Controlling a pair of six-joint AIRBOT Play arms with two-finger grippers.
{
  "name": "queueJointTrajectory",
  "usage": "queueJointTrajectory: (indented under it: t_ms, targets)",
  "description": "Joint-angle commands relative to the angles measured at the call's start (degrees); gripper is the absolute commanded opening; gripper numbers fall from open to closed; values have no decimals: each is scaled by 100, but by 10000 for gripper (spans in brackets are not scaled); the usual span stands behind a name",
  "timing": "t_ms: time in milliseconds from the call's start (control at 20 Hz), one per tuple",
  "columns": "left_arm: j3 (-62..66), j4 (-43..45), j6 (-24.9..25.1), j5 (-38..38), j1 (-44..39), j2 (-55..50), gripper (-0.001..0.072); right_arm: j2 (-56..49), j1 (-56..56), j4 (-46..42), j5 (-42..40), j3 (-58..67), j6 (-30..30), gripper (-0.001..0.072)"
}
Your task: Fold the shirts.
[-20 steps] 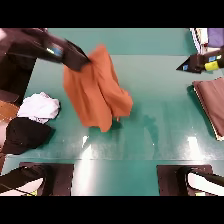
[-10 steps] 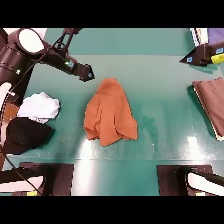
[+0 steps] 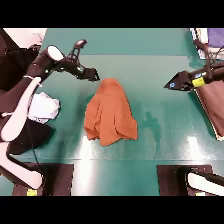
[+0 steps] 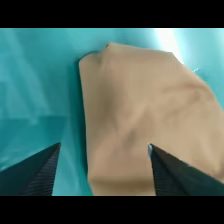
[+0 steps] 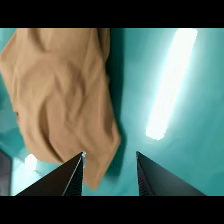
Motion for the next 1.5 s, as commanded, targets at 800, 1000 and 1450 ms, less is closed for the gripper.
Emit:
queueJointTrajectory:
  t_ms: [800, 1000, 1450]
  targets:
    - [1174, -393, 267, -614, 315, -518, 26, -2, 1274, -94, -1436, -2111, -61, 680]
    - [1172, -354, 280, -662, 350, -146, 27, -48, 1895, -81, -2935, -2800, -61, 673]
    - [1174, -269, 72, -1014, 352, -42, 25, -1145, 2365, -122, -2715, -2068, -352, 16]
